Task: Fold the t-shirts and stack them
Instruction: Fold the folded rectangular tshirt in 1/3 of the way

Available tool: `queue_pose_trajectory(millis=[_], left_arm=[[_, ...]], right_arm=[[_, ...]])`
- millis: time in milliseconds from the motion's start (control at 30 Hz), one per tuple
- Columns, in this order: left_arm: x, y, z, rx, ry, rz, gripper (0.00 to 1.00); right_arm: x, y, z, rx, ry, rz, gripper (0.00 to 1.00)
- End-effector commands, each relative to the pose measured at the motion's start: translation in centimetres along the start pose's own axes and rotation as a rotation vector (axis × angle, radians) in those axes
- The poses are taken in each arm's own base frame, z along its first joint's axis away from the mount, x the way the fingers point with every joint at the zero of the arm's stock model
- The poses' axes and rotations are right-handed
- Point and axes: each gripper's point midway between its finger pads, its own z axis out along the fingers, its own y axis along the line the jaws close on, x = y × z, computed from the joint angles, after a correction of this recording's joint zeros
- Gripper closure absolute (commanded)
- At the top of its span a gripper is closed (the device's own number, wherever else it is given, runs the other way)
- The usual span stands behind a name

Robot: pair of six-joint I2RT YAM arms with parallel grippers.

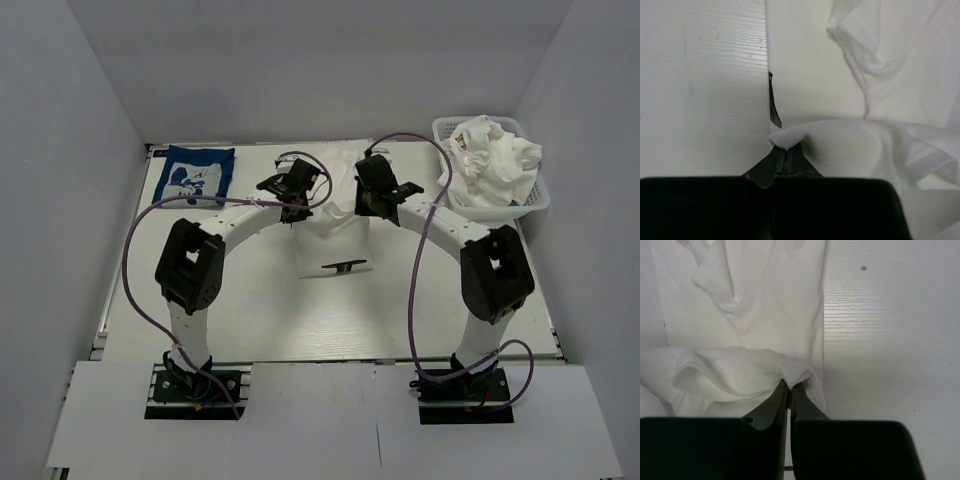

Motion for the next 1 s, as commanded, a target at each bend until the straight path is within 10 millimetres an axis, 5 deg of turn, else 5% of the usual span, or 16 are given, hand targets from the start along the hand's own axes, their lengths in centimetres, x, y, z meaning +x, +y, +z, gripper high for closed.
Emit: queue_pose_trajectory(millis=[0, 233, 300, 333, 400, 433, 500, 567, 600, 667, 700, 733, 767, 933, 967], left_arm=[[-1.5, -0.5, 0.6, 0.036, -0.003, -0.020, 1.00], [-2.7, 0.1, 3.8, 0.023, 0.031, -0.070, 0.99], [-3.8, -0.2, 3.9, 0.036, 0.024, -0.083, 0.87], [-3.7, 0.2, 4.1, 0.024, 0.049, -0.084, 0.74], [-4.2, 0.3, 4.2, 0.021, 0.059, -0.090, 0.10], [-4.2, 0.9, 4.3, 0.008, 0.068, -0.103, 0.00], [-4.0, 1.3, 3.0, 0.018, 0.069, -0.104, 0.00], [-4.4, 1.9, 2.1, 0.031, 0.040, -0.132, 0.00], [-2.6, 3.0, 2.1, 0.012, 0.068, -0.134, 0.00], [-3.1, 3.5, -0.4, 0.040, 0.027, -0.162, 0.00], [-0.9, 5.0, -0.4, 0.002, 0.060, -0.162, 0.00], [-1.6, 5.7, -1.9, 0.018, 0.028, -0.191, 0.00], [0.5, 6.8, -1.8, -0.003, 0.057, -0.181, 0.00], [4.8, 9.8, -3.6, -0.047, 0.115, -0.194, 0.00], [5.4, 10.2, -3.9, -0.056, 0.127, -0.190, 0.00]], right_arm=[[-2.7, 0.0, 1.4, -0.010, -0.048, 0.004, 1.00], [-2.0, -0.6, 6.0, -0.026, 0.009, 0.007, 1.00], [-2.3, -0.8, 7.1, -0.037, 0.017, 0.009, 0.91], [-2.8, -0.3, 7.2, -0.051, 0.023, 0.007, 0.70], [-3.8, -0.1, 7.0, -0.067, 0.011, -0.002, 0.53], [-3.9, 0.3, 6.5, -0.094, 0.008, -0.005, 0.29], [-5.2, 1.1, 5.3, -0.132, -0.040, -0.027, 0.10], [-4.1, 2.0, 3.6, -0.195, -0.025, -0.040, 0.10], [-3.9, 2.5, 3.2, -0.231, -0.025, -0.042, 0.10], [-2.0, 3.4, 1.9, -0.288, 0.011, -0.051, 0.10], [-2.2, 3.9, 1.6, -0.312, -0.005, -0.059, 0.10], [-0.7, 4.3, 1.2, -0.336, 0.020, -0.086, 0.10], [-0.4, 4.9, 0.8, -0.362, 0.023, -0.098, 0.10], [1.2, 8.1, 1.5, -0.437, 0.046, -0.145, 0.10], [2.6, 7.9, 3.0, -0.425, 0.086, -0.143, 0.10]])
